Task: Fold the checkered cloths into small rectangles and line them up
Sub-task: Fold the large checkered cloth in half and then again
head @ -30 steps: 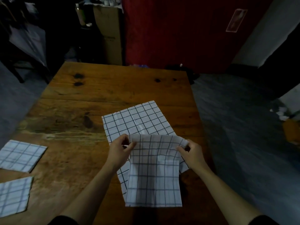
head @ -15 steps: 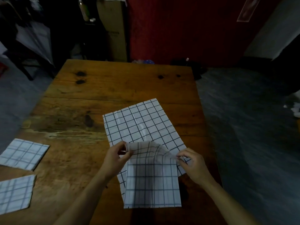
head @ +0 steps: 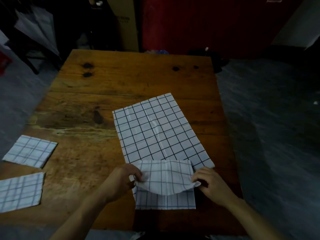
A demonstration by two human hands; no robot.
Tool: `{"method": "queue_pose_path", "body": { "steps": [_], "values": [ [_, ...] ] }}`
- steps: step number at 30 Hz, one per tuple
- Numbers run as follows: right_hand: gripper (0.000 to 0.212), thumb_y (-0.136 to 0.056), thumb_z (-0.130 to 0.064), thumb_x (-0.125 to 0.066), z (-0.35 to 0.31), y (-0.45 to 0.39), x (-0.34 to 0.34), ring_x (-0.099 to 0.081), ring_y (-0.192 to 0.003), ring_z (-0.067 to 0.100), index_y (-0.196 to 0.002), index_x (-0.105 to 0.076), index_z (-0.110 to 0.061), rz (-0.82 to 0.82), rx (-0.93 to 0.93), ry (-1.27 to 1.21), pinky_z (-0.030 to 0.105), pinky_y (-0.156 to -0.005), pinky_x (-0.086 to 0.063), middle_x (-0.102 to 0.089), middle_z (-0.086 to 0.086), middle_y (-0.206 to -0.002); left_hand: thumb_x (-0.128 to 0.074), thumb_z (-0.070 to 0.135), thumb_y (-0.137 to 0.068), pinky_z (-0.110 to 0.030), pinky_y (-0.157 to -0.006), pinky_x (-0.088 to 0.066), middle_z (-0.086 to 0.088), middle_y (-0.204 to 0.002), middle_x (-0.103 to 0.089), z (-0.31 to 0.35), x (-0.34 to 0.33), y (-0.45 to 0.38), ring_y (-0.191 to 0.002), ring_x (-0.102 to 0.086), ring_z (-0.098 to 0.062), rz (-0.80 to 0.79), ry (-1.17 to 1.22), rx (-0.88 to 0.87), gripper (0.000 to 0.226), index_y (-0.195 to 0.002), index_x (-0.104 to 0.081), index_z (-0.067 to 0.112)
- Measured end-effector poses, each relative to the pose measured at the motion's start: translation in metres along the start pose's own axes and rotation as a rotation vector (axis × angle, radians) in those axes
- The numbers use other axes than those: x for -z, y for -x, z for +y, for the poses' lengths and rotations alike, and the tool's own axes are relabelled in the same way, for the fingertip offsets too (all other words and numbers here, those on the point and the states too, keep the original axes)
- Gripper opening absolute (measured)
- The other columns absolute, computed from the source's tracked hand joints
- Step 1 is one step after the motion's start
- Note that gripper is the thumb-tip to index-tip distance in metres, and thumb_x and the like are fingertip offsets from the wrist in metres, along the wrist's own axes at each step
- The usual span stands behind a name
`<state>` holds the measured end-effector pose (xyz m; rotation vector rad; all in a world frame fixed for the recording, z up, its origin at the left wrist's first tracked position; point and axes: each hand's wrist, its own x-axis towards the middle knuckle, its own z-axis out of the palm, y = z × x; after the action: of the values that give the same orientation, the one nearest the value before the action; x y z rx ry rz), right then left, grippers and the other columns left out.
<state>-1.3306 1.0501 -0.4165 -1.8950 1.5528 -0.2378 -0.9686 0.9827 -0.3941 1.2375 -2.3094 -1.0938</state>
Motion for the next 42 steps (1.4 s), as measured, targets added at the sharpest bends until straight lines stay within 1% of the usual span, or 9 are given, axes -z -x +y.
{"method": "queue_pose_path", "body": {
  "steps": [6,11,16,20,25,28,33,37,42],
  "values": [
    [0.029,-0.097,-0.011,-0.050,0.002,-0.006,0.002,-0.044,-0.111,-0.005,-0.112,-0.064,-0.032,-0.123,-0.095,0.052,0.015,-0.098,-0.036,-0.053,-0.019,-0.117,-0.059,0.000,-0.085,-0.019,-0.082,-0.051,0.023,-0.106,-0.061,-0.007,-0.006,0.001,-0.098,-0.057,0.006,-0.308,-0.144,0.078,0.041,-0.106,-0.070,0.034],
    [0.023,-0.095,-0.017,-0.056,-0.011,-0.031,0.004,-0.055,-0.100,0.003,-0.116,-0.061,-0.023,0.091,-0.226,-0.048,0.022,-0.087,-0.049,-0.058,-0.009,-0.114,-0.062,0.014,-0.094,-0.009,-0.070,-0.045,0.018,-0.106,-0.063,-0.004,-0.004,-0.022,-0.086,-0.057,0.008,-0.076,-0.105,0.174,0.025,-0.111,-0.066,0.031],
    [0.036,-0.095,-0.026,-0.060,-0.018,-0.054,-0.001,-0.058,-0.100,0.009,-0.129,-0.053,-0.018,0.199,-0.453,-0.223,0.020,-0.079,-0.048,-0.061,0.002,-0.121,-0.059,0.029,-0.094,-0.030,-0.101,-0.044,0.007,-0.140,-0.052,0.002,-0.027,-0.044,-0.125,-0.047,-0.013,-0.067,-0.375,0.136,0.040,-0.133,-0.054,0.027],
    [0.038,-0.095,-0.021,-0.059,-0.017,-0.065,-0.006,-0.057,-0.112,0.016,-0.132,-0.052,-0.014,0.195,-0.544,-0.293,0.006,-0.059,-0.033,-0.061,0.005,-0.127,-0.051,0.025,-0.096,-0.035,-0.108,-0.038,0.003,-0.149,-0.043,0.010,-0.048,-0.046,-0.135,-0.038,-0.017,-0.133,-0.482,0.088,0.043,-0.139,-0.048,0.024],
    [0.036,-0.091,-0.013,-0.063,-0.016,-0.078,-0.011,-0.058,-0.111,0.018,-0.126,-0.057,-0.013,0.248,-0.593,-0.373,0.022,-0.081,-0.047,-0.062,0.006,-0.125,-0.057,0.017,-0.092,-0.037,-0.113,-0.029,0.004,-0.156,-0.031,0.009,-0.067,-0.036,-0.140,-0.028,-0.019,-0.180,-0.537,0.116,0.058,-0.146,-0.038,0.023],
    [0.031,-0.091,-0.010,-0.063,-0.013,-0.082,-0.013,-0.063,-0.102,0.019,-0.121,-0.059,-0.015,0.243,-0.638,-0.398,0.031,-0.081,-0.056,-0.067,0.006,-0.114,-0.059,0.018,-0.091,-0.037,-0.114,-0.028,0.003,-0.158,-0.026,0.007,-0.069,-0.033,-0.141,-0.025,-0.020,-0.192,-0.555,0.131,0.063,-0.148,-0.033,0.023],
    [0.022,-0.092,-0.009,-0.062,-0.010,-0.081,-0.005,-0.060,-0.094,0.012,-0.112,-0.061,-0.018,0.276,-0.614,-0.368,0.014,-0.059,-0.045,-0.065,-0.002,-0.101,-0.055,0.023,-0.092,-0.037,-0.113,-0.029,0.003,-0.158,-0.026,0.008,-0.071,-0.034,-0.141,-0.026,-0.020,-0.202,-0.556,0.140,0.061,-0.148,-0.032,0.022],
    [0.027,-0.090,-0.013,-0.065,-0.004,-0.079,-0.006,-0.062,-0.105,0.015,-0.116,-0.063,-0.016,0.297,-0.568,-0.305,0.031,-0.087,-0.054,-0.066,-0.001,-0.110,-0.051,0.025,-0.096,-0.036,-0.111,-0.031,0.002,-0.155,-0.033,0.011,-0.068,-0.035,-0.140,-0.030,-0.019,-0.149,-0.509,0.129,0.051,-0.145,-0.038,0.023],
    [0.032,-0.091,-0.024,-0.063,-0.014,-0.080,-0.008,-0.048,-0.114,0.008,-0.123,-0.059,-0.026,0.269,-0.226,0.128,0.025,-0.095,-0.045,-0.050,-0.008,-0.124,-0.046,0.028,-0.099,-0.037,-0.115,-0.025,-0.001,-0.158,-0.029,0.013,-0.056,-0.044,-0.144,-0.024,-0.020,-0.078,-0.509,0.191,0.054,-0.150,-0.030,0.021]
  ]
}}
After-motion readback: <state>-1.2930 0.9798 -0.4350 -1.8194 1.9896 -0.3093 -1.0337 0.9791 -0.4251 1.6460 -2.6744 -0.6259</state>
